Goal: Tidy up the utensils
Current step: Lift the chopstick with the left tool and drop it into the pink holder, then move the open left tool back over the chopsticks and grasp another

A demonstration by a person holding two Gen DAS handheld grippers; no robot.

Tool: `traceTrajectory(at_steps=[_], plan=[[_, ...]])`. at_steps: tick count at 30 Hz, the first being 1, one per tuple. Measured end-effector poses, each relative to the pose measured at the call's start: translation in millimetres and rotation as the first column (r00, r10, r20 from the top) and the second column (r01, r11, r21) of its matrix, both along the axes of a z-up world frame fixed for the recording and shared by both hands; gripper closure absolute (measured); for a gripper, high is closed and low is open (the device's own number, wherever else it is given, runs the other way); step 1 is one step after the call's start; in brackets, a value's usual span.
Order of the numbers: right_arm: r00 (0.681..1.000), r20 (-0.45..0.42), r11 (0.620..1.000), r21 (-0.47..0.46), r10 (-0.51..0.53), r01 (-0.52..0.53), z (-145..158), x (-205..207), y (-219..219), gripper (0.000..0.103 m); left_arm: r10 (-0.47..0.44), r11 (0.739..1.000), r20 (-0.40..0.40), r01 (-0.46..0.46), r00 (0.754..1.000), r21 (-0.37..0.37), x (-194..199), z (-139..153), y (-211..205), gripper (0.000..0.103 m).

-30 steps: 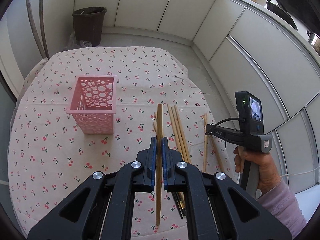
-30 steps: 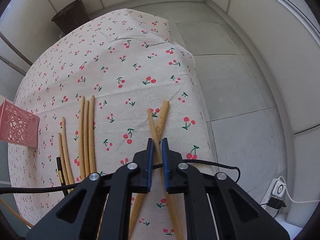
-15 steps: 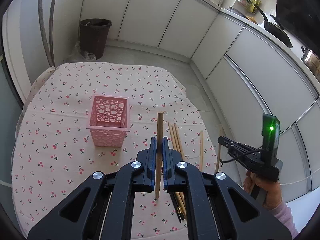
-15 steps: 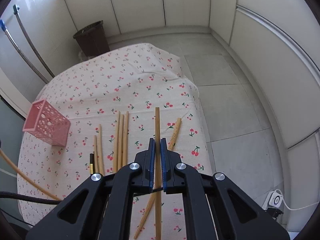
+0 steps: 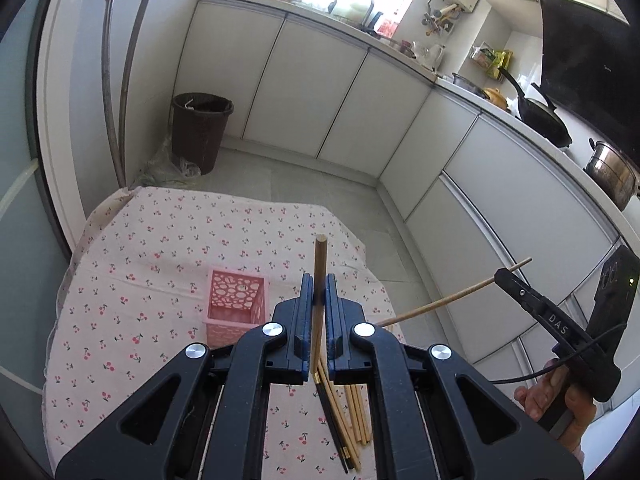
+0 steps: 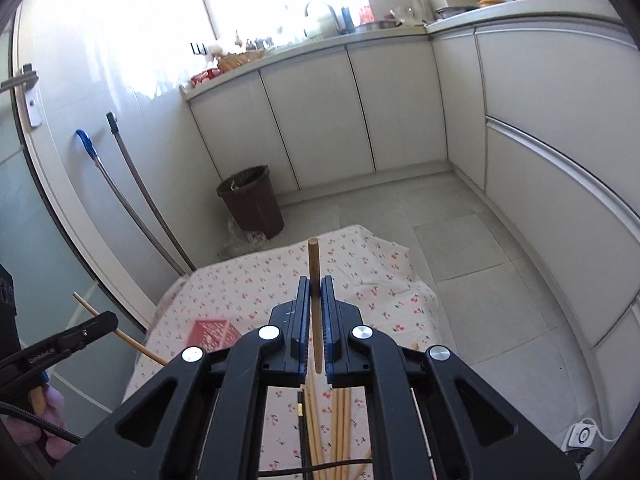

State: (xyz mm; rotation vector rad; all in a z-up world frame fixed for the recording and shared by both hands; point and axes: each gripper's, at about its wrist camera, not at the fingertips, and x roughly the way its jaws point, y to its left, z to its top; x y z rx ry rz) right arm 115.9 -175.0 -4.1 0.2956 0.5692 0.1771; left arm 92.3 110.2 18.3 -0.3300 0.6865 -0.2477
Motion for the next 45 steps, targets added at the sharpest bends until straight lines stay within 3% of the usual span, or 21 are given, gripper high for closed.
traceTrajectory(at_steps=[10,15,21,24,27,29,34,40,45], plan=[[0.993,0.107,0.989,0.129,0.053,-0.067,47.9,18.1,25.0,0.097,0.137,0.99,0.119,-0.138,0.983,-0.005,16.9,53.0,28.0,0.098],[0.989,0.122,0.983,0.153,0.08,-0.099,52.0,30.6,44.0,0.097,0.182,0.982,0.114,-0.186,0.977,0.022,33.5,44.3,36.8,0.098],[0.991,0.09,0.982,0.15,0.101,-0.114,34.3,53.7,69.8,0.097,0.174,0.983,0.033,-0.176,0.984,0.057,68.1,-0.7,40.0,0.094],[0.992,0.079,0.985,0.137,0.099,-0.109,25.5,63.1,80.0,0.097,0.18,0.984,-0.012,-0.181,0.984,-0.008,65.6,-11.0,49.9,0.083],[0.992,0.069,0.984,0.14,0.103,-0.112,19.2,71.3,86.9,0.097,0.235,0.972,0.047,-0.235,0.971,-0.01,48.1,5.1,59.1,0.069],[0.993,0.065,0.985,0.133,0.098,-0.106,14.8,75.2,90.9,0.097,0.256,0.967,0.092,-0.255,0.962,-0.022,38.0,16.4,64.0,0.065],[0.994,0.035,0.987,0.119,0.104,-0.107,0.4,87.1,106.5,0.097,0.26,0.966,0.117,-0.257,0.959,-0.034,33.5,23.8,70.0,0.064],[0.989,-0.04,0.988,0.069,0.144,-0.141,-22.6,92.4,130.2,0.093,0.241,0.97,0.045,-0.242,0.969,0.013,46.8,1.7,65.5,0.064],[0.988,-0.059,0.99,0.011,0.142,-0.141,-21.9,79.2,130.6,0.093,0.204,0.978,0.009,-0.204,0.979,0.053,48.3,-8.0,53.4,0.064]])
